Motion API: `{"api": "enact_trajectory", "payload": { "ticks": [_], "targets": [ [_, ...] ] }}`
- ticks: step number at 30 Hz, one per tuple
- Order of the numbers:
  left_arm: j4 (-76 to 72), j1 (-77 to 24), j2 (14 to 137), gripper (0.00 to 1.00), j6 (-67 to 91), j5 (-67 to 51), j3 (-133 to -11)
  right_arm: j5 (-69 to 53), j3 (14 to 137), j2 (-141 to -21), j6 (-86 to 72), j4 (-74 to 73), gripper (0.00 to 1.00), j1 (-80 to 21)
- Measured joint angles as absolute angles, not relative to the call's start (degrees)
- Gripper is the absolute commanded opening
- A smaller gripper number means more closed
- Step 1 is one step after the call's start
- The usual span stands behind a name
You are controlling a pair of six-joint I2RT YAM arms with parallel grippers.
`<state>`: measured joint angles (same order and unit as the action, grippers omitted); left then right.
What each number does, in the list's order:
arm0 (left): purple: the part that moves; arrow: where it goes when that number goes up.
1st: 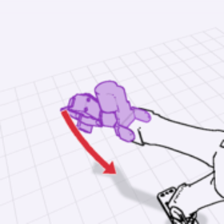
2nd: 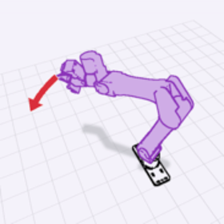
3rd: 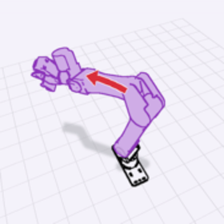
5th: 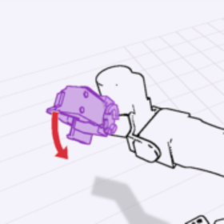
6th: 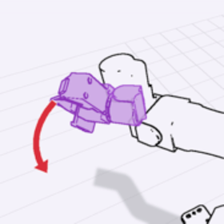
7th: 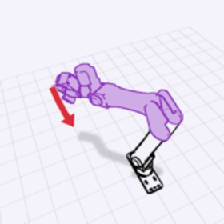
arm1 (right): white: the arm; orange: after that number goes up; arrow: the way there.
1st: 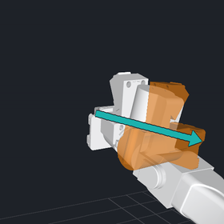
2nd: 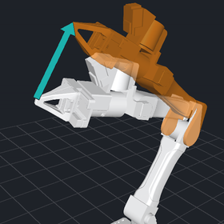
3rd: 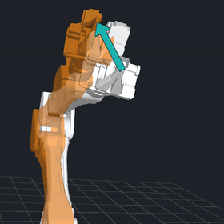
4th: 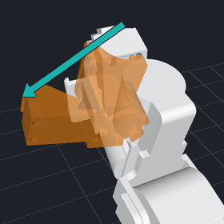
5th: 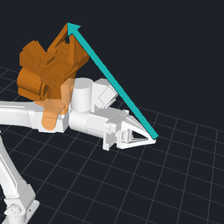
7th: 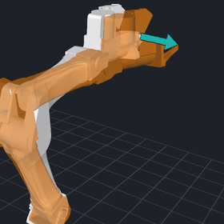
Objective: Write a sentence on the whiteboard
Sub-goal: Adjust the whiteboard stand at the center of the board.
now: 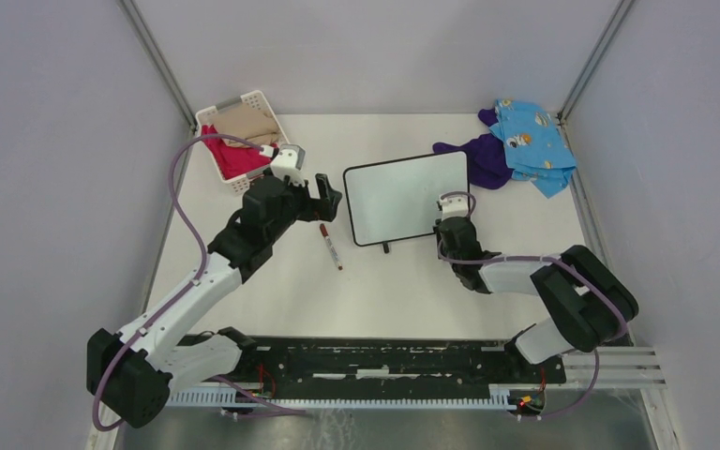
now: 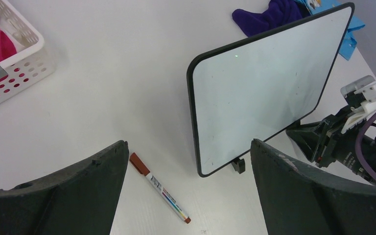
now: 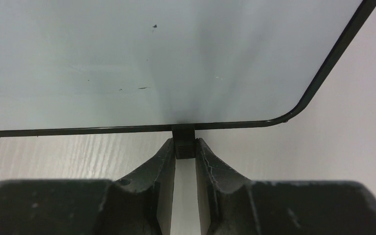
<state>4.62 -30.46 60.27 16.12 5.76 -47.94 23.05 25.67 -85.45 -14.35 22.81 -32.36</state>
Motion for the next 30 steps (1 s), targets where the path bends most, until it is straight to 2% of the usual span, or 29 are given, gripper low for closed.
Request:
{"api": "enact_trajectory", "payload": {
  "ticks": [23, 26, 30],
  "targets": [
    [4.7, -31.4, 60.3, 1.00, 16.1, 6.5, -47.9, 25.7, 37.7, -97.5, -20.6, 23.2, 0.27, -35.6],
    [4.7, -31.4, 60.3, 1.00, 16.1, 6.8, -47.9, 25.8, 39.0, -98.7, -20.6, 23.1, 0.30, -35.6],
    [4.7, -31.4, 60.4, 1.00, 16.1, 7.2, -47.9, 25.7, 39.2, -99.0, -20.2, 23.1, 0.46, -35.6]
  ]
}}
